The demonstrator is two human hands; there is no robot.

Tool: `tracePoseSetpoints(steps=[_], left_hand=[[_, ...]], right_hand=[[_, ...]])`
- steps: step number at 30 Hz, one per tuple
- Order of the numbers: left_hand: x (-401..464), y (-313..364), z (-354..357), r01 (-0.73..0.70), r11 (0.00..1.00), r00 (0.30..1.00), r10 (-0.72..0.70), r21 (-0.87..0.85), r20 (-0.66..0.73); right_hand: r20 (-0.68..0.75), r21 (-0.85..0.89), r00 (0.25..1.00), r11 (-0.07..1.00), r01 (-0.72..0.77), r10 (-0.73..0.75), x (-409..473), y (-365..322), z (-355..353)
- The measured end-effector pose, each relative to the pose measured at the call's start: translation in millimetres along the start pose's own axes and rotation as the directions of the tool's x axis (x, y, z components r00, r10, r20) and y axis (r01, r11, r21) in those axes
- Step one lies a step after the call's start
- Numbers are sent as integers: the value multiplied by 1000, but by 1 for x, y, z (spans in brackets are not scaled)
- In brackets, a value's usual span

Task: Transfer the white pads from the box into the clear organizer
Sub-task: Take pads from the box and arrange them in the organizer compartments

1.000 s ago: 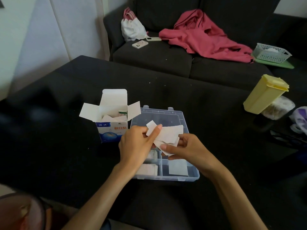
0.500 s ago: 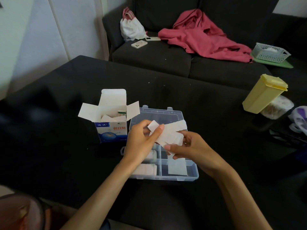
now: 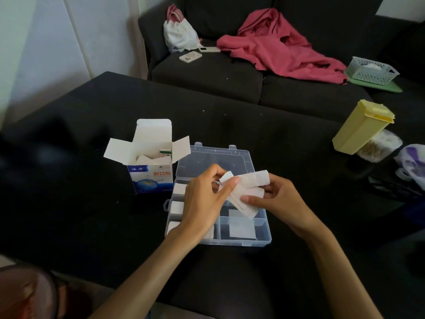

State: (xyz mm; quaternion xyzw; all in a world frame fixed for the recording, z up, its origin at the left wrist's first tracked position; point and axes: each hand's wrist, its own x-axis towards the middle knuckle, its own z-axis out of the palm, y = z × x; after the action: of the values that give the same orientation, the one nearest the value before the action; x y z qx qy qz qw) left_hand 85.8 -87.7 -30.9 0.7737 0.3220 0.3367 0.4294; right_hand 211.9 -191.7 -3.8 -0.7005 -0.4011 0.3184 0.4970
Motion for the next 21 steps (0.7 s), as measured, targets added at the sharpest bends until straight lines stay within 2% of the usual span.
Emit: tracePoseSetpoints(steps=[4, 7, 13, 17, 21], left_hand=[[2, -2, 0, -42, 994, 990, 28, 102, 139], [4, -3, -7, -86, 976, 960, 27, 200, 279], [9, -12, -17, -174, 919, 922, 26, 354, 385], [10, -16, -18, -228, 888, 905, 42, 400, 424], [7, -14, -16, -290, 851, 894, 78, 437, 441]], right_hand=[[-31, -240, 997, 969, 56, -66, 3, 12, -2], [-11, -328, 995, 940, 93, -102, 5, 18, -6], [41, -475, 996, 876, 88, -78, 7, 16, 1], [168, -456, 984, 890, 21, 63, 5, 13, -4], [157, -431, 982, 902, -29, 106, 4, 13, -4]])
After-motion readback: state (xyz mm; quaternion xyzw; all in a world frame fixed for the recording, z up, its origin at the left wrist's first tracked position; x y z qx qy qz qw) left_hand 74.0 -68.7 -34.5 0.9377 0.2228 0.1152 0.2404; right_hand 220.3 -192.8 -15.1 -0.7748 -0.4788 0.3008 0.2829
